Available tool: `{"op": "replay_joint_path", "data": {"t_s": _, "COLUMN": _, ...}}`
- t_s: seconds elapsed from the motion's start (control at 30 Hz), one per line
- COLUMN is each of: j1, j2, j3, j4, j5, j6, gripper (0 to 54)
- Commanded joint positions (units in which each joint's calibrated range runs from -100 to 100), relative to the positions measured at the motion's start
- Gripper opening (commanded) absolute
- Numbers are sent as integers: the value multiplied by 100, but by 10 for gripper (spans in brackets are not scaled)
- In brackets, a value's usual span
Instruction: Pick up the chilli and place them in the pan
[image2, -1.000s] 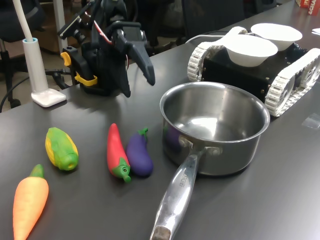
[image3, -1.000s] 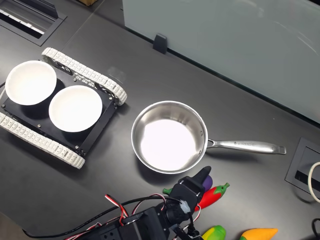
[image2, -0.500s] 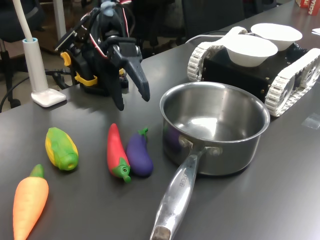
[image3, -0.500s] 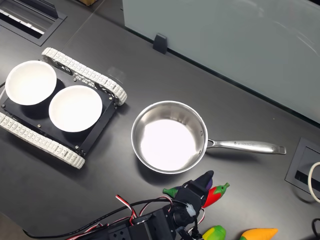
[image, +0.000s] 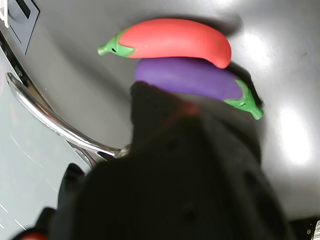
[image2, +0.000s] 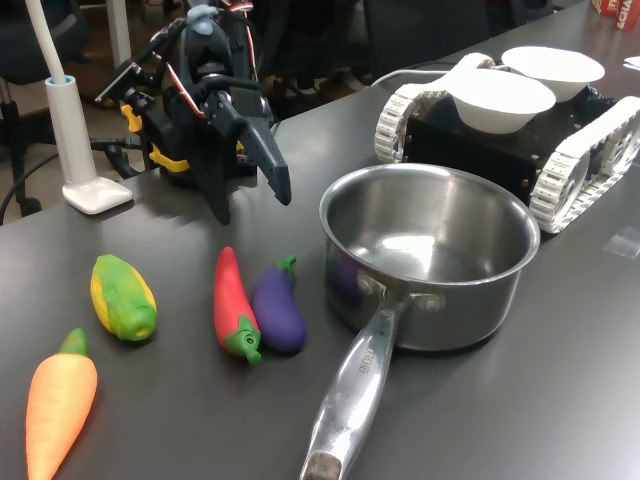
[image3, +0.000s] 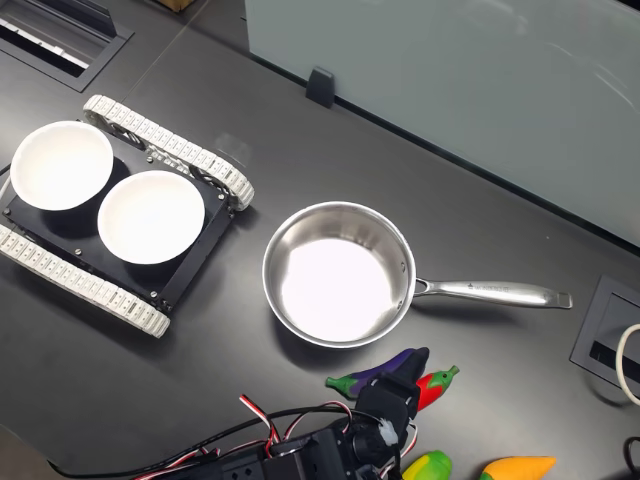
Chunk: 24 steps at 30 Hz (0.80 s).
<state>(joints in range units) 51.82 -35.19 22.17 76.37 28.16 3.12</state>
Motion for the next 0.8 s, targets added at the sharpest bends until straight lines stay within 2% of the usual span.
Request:
{"op": "replay_joint_path", "data": {"t_s": 0.0, "j1": 174, "j2": -37, "j3": -86, "j4": -332, "j5": 151, "j6": -77, "gripper": 341}}
{"op": "replay_joint_path", "data": {"t_s": 0.2, "j1": 289, "j2": 39, "j3": -77, "j4": -426, "j5": 288, "j6": -69, "gripper": 354}}
{"op": "replay_joint_path", "data": {"t_s": 0.77, "j1": 644, "j2": 444, "j3": 104, "j4": -631, "j5": 1280, "j6": -220, "gripper": 359}}
